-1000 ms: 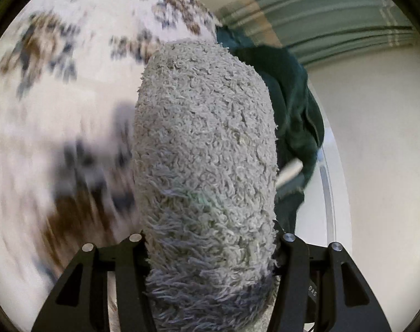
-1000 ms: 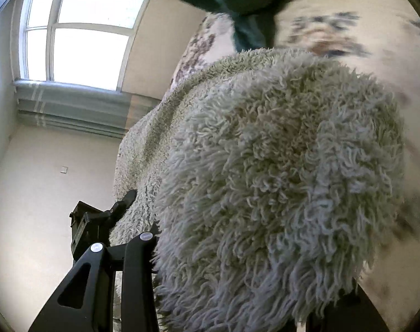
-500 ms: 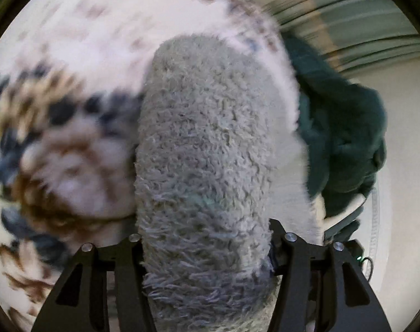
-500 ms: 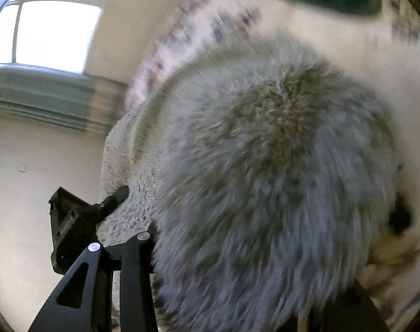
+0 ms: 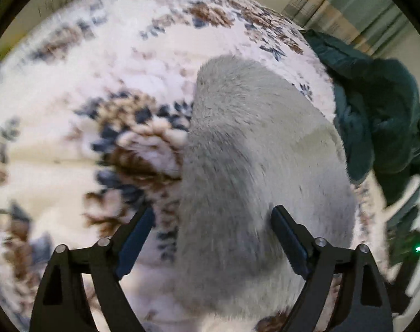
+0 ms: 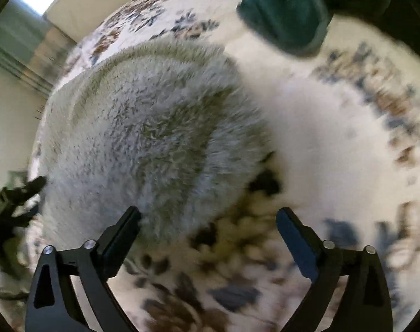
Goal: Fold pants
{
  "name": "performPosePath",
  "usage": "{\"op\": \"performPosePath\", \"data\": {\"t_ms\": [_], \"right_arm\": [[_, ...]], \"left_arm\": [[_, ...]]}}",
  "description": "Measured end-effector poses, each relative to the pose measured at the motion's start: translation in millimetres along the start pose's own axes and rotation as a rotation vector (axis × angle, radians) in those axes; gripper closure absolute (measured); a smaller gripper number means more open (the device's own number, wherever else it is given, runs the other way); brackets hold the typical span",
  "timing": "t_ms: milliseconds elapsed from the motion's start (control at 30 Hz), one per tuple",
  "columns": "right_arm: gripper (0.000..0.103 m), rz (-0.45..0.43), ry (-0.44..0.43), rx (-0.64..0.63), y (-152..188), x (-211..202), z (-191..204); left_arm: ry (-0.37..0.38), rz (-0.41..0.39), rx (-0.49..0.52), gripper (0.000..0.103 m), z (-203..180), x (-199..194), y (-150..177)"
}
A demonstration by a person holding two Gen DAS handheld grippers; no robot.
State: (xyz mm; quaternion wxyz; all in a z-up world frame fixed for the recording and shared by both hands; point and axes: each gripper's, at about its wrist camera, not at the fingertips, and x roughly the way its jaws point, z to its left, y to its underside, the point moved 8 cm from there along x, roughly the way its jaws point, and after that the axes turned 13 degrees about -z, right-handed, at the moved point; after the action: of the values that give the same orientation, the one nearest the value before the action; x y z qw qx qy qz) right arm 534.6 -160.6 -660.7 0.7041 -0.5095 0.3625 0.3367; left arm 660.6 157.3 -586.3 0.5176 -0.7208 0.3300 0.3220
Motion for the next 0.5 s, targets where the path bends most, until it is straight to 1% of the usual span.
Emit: {"op": "performPosePath", "data": {"t_ms": [33, 67, 100, 133, 200, 233, 267, 300, 367, 400, 500], "right_arm": [[0.0, -0.026, 0.047, -0.026, -6.0, -14.6, -0.4], [0.0, -0.043, 0.081, -0.044, -15.7, -28.6, 0.4], [0.0, -0.065, 0.117, -0.076, -18.1, -43.8, 0.0], [0.0, -0.076, 0.136, -0.095, -29.5, -52.0, 2.1], [0.0, -0.099, 0.166, -0.129, -67.0, -61.8, 12.7], [0.0, -0.11, 0.167, -0.144, -74.4, -71.8, 17.3], [0.0, -0.115, 0.163, -0.148, -91.9, -76.2, 27.7], [0.0, -0.122, 0.153, -0.151, -94.1, -94.0, 29.0], [0.0, -0.132, 0.147, -0.159, -106.5, -114.2, 34.8], [0.0, -0.138, 0.143, -0.161, -118.1, -113.8, 39.8], [0.0, -0.156, 0.132, -0.179, -127.7, -160.8, 42.6]], "left_arm": [[-0.037, -0.009, 0.035, 0.004, -4.2, -9.8, 3.5], [-0.061, -0.016, 0.059, 0.004, -8.4, -16.8, 5.0], [-0.08, -0.024, 0.08, 0.003, -11.4, -22.7, 7.1], [-0.1, -0.036, 0.101, 0.003, -14.2, -31.7, 9.4], [-0.13, -0.062, 0.131, 0.003, -26.4, -46.4, 9.5], [-0.148, -0.069, 0.14, 0.003, -32.2, -55.9, 10.2], [-0.158, -0.071, 0.145, 0.003, -36.0, -64.8, 11.7], [-0.165, -0.074, 0.149, 0.003, -40.8, -76.5, 13.3], [-0.177, -0.089, 0.153, 0.003, -50.8, -96.8, 11.8], [-0.178, -0.097, 0.159, 0.003, -56.2, -108.2, 11.9], [-0.173, -0.135, 0.175, 0.003, -76.6, -156.9, 11.7]]}}
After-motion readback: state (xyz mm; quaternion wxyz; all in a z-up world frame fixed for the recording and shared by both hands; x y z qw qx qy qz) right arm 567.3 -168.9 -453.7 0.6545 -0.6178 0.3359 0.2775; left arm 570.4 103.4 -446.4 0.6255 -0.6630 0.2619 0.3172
